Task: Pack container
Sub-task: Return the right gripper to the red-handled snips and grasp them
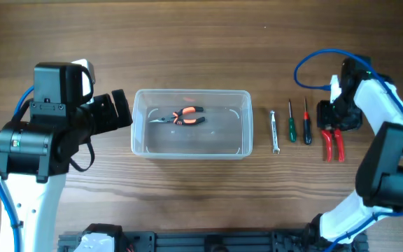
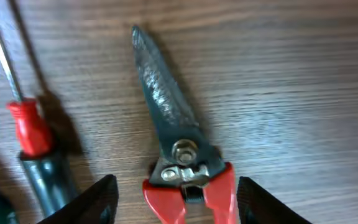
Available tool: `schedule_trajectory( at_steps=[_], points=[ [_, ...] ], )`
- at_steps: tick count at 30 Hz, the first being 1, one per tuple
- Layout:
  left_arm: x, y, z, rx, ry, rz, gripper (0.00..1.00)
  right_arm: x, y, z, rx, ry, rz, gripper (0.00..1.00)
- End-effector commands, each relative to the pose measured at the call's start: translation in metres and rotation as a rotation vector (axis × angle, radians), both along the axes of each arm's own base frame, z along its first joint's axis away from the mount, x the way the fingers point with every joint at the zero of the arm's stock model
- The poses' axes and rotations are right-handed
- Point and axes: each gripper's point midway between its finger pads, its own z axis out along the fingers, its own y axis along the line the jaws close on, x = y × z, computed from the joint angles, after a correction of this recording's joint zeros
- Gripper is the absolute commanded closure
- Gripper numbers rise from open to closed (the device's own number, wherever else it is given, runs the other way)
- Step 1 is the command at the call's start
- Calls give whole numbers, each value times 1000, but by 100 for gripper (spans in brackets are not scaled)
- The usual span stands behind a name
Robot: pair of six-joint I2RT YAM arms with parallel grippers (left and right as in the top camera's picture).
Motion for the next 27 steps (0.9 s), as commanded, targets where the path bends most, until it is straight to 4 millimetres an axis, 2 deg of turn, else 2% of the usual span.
schedule_trajectory(
  at_steps=[1,7,10,12,13,16,18,21,24,25,27],
  points=[
    [0,-1,5,-6,-17,-16,0,3,16,-9,103,-4,21,40],
    [0,-1,5,-6,-17,-16,0,8,18,-9,113,-22,16,39],
    [0,-1,5,-6,-17,-16,0,9,19,-9,119,-34,-89,44],
    [0,-1,5,-6,-17,-16,0,7,28,-7,169,-30,-146,49],
    [0,-1,5,-6,-17,-16,0,5,34,-6,200,-23,-154,51],
    [0,-1,5,-6,-17,-16,0,0,31,-2,178,-11,-137,56],
    [0,-1,5,-6,-17,-16,0,5,28,11,165,-56,-133,56],
    [0,-1,5,-6,-17,-16,0,13,20,67,101,-220,-123,52],
    [0,-1,5,-6,-17,-16,0,1,22,116,80,-331,-119,51],
    [0,-1,5,-6,-17,-16,0,-4,23,123,77,-347,-118,51],
    [0,-1,5,-6,-17,-16,0,-21,27,113,85,-329,-150,46]
  ],
)
